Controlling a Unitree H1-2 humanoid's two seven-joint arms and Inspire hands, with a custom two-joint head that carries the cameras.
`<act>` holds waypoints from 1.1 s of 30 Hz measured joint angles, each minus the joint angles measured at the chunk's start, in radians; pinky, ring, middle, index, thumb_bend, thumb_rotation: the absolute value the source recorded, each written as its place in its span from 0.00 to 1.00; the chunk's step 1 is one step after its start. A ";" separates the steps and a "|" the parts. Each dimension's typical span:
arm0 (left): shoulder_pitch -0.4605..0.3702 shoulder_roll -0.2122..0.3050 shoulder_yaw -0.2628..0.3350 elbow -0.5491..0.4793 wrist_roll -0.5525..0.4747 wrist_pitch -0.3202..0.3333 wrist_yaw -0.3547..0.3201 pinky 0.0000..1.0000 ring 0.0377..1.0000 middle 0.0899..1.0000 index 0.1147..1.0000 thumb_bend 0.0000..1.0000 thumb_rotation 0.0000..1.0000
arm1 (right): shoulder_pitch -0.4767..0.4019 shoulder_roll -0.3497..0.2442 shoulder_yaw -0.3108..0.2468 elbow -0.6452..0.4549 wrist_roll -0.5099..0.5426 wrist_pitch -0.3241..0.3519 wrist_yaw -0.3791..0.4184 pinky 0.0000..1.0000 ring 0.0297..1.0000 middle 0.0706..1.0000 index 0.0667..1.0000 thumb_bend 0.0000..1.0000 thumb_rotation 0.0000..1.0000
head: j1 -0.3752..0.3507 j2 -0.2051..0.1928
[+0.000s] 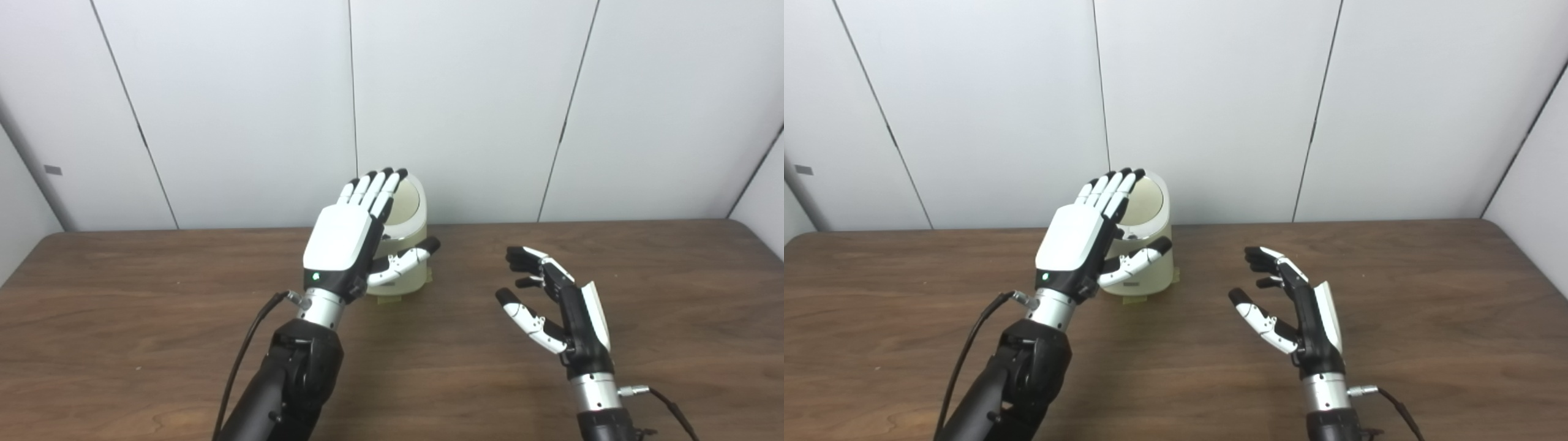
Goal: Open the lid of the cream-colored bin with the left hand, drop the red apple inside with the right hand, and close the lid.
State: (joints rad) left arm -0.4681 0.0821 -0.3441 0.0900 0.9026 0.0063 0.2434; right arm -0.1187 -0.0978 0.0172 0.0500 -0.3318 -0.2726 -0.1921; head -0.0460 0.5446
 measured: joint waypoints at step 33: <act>0.369 0.010 0.416 -0.044 -0.976 -0.363 -0.181 0.77 0.80 0.80 0.79 0.20 0.73 | 0.006 0.034 -0.046 0.002 0.082 0.003 -0.014 0.65 0.73 0.74 0.71 0.22 0.36 | -0.011 -0.003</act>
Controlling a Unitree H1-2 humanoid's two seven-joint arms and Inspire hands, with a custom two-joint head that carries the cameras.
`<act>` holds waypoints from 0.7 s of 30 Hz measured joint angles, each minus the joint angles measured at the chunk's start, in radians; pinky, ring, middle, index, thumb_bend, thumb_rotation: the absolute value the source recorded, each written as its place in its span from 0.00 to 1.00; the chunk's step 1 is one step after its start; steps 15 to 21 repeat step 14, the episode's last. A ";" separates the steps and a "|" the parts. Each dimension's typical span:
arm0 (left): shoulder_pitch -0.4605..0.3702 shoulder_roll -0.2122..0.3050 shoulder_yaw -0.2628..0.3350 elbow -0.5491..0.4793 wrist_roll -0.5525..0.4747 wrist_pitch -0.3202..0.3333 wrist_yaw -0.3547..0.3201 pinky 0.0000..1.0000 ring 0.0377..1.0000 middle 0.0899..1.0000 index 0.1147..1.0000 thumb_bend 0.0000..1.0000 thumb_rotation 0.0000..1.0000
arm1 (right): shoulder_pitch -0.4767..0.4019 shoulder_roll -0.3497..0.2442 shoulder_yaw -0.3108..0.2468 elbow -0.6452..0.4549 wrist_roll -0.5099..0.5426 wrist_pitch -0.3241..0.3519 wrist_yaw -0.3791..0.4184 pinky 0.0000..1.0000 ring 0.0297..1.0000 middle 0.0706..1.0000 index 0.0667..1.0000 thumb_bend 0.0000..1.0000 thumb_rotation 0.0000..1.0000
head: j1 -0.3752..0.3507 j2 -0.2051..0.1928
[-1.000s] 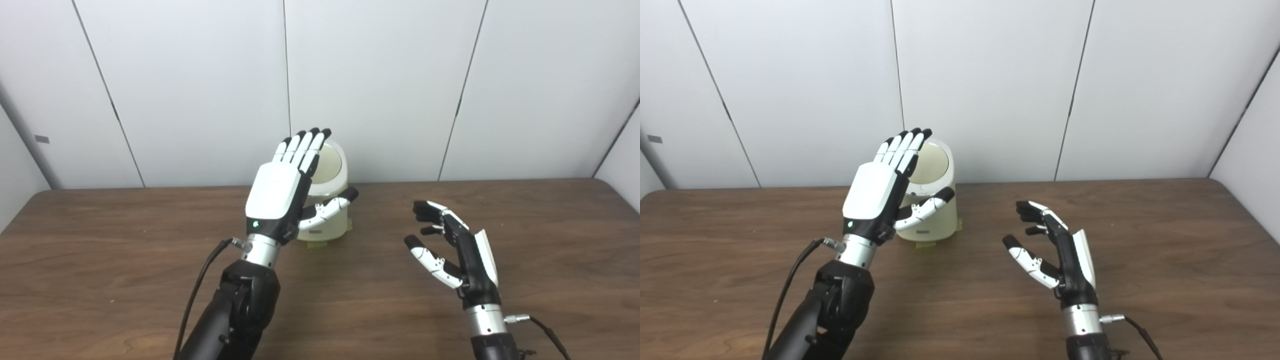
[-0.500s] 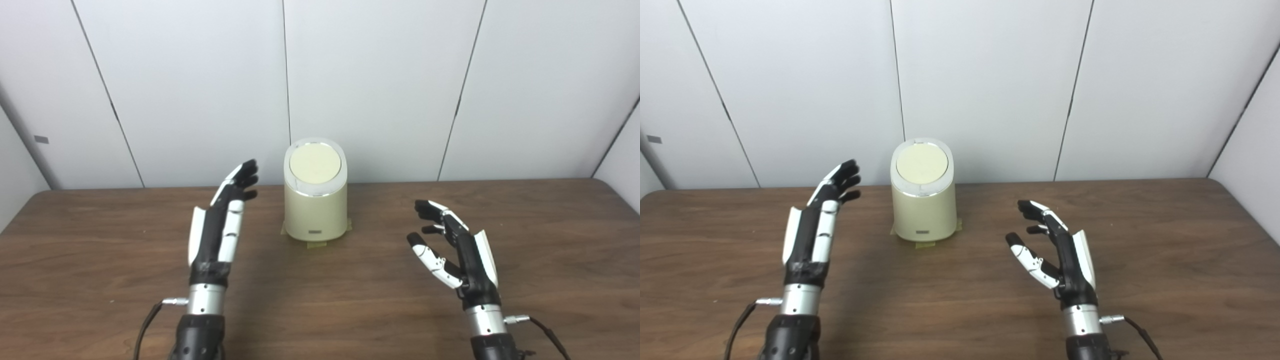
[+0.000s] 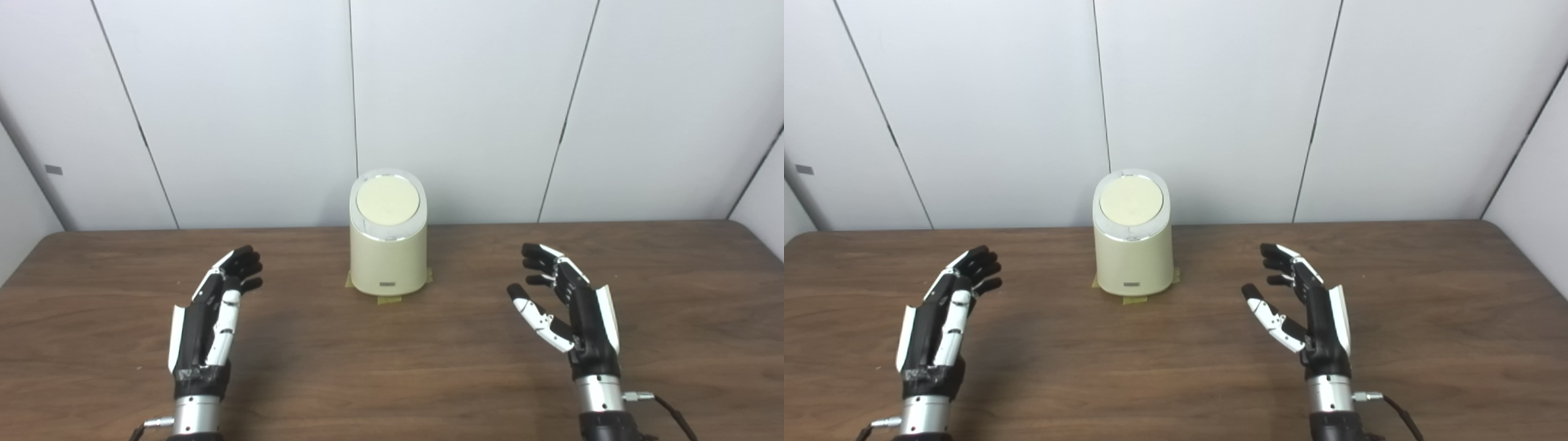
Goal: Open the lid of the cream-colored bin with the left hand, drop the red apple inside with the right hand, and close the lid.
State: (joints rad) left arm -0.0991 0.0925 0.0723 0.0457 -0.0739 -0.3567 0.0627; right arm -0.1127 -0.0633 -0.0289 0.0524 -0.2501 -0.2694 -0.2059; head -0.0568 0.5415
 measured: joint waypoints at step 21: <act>0.000 -0.005 -0.006 0.010 0.070 -0.015 0.004 0.76 0.81 0.80 0.79 0.22 0.68 | -0.001 0.000 -0.004 0.008 -0.011 0.005 -0.006 0.57 0.66 0.67 0.64 0.24 0.22 | -0.009 0.006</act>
